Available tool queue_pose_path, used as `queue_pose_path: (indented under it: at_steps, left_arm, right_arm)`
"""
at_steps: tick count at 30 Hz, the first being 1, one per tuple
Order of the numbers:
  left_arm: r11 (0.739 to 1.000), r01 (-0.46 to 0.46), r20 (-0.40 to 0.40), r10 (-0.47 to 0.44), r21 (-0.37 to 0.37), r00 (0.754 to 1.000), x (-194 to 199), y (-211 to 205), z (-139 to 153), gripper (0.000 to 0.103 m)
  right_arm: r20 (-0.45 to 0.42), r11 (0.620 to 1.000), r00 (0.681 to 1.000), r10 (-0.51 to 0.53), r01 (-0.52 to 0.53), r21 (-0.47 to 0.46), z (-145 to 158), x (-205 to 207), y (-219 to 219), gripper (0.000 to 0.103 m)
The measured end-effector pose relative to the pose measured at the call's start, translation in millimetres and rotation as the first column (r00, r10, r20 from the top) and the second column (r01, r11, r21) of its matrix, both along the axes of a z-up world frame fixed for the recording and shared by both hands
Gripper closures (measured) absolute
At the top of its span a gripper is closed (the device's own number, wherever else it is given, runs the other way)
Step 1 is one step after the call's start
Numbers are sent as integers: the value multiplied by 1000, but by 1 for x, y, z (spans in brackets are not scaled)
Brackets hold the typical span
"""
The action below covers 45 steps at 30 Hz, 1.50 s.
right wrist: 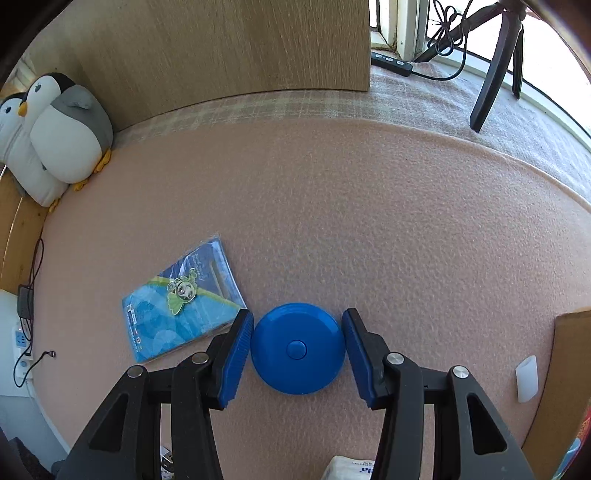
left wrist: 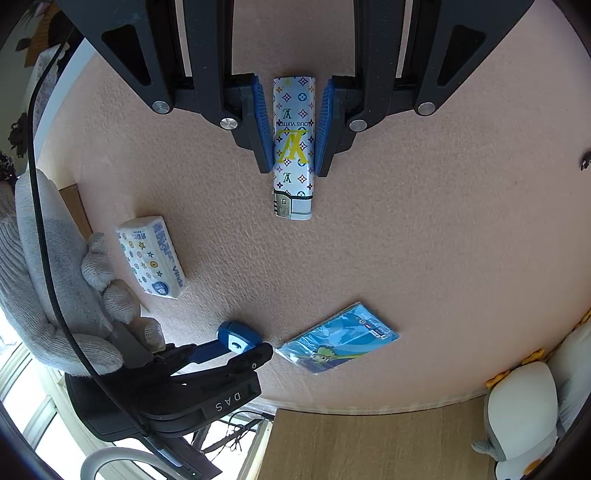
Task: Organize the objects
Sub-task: 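Carry the blue tape measure with the right tool toward the box while the left tool holds the lighter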
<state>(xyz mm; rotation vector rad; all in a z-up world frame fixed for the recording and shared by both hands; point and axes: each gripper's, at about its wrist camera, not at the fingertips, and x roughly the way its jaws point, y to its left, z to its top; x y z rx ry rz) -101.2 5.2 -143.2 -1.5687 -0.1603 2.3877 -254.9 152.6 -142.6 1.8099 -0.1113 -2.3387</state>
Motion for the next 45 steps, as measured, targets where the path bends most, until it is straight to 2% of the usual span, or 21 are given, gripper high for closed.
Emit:
queue_pose_path:
  at_steps: [10,17,24,30,39,45]
  left_arm:
    - [1000,-4,-5,4,-5,1000,13,-2,4,78]
    - [1000,-5,-7,5,-18,1000,18,0,7,78]
    - [999,-7,-7,7,-37,1000,28,-2,7,78]
    - [999,-12,-8,12,-44,1000,27,-1,3,78]
    - [999,-25,-8,25,-30,1000,30,2,7,78]
    - [1000,-10,-25,9,-10,1000,30,15,20,78]
  right_arm:
    - [6,991,991,135,-135,-11,-1,79,-30,57]
    - [-8,988,989,147,-147,-40,-2,130,-25,57]
    - [-79,969,969,234,-226,98,-4,179,-37,57]
    - [-117,956,956,268,-250,151,-4,201,-35,57]
    - [-143,975,966,217,-206,88,5,213,-16,57]
    - [-179,988,972,155,-149,49,27,224,10,57]
